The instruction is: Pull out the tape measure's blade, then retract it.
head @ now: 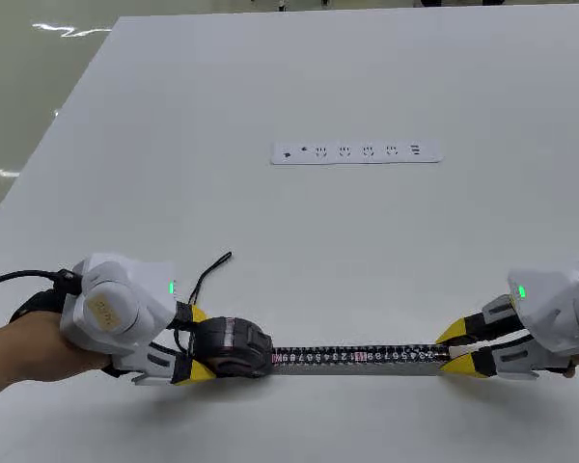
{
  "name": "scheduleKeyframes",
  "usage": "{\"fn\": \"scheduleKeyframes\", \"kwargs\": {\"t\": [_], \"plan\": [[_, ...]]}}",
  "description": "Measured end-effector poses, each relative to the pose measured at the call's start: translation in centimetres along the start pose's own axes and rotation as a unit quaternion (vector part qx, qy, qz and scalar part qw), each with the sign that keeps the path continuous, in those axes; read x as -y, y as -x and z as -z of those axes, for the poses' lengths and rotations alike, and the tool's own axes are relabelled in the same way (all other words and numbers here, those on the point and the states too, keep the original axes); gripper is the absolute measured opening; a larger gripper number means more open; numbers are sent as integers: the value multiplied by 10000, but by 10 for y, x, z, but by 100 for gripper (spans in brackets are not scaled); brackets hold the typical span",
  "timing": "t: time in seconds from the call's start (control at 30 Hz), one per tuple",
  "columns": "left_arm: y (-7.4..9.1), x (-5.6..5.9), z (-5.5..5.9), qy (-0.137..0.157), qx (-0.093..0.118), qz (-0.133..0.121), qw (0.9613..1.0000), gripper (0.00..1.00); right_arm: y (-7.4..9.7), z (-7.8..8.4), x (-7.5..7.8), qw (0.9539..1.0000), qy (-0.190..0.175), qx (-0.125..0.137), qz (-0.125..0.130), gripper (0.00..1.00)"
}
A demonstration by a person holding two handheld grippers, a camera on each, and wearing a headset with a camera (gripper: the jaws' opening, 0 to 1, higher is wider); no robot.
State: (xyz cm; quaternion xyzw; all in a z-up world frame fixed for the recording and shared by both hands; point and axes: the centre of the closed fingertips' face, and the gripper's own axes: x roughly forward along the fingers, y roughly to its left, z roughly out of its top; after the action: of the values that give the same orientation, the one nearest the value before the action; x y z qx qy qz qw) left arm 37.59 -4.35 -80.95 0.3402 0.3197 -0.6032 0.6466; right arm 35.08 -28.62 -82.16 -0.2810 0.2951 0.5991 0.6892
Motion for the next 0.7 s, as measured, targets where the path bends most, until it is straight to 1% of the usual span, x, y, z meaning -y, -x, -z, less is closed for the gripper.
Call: {"fn": "scheduleKeyframes", "kwargs": {"t": [0.7], "plan": [[-1,0,-1,-7,-28,9,10000,26,15,20,1,9999,-36,-107,25,11]]}}
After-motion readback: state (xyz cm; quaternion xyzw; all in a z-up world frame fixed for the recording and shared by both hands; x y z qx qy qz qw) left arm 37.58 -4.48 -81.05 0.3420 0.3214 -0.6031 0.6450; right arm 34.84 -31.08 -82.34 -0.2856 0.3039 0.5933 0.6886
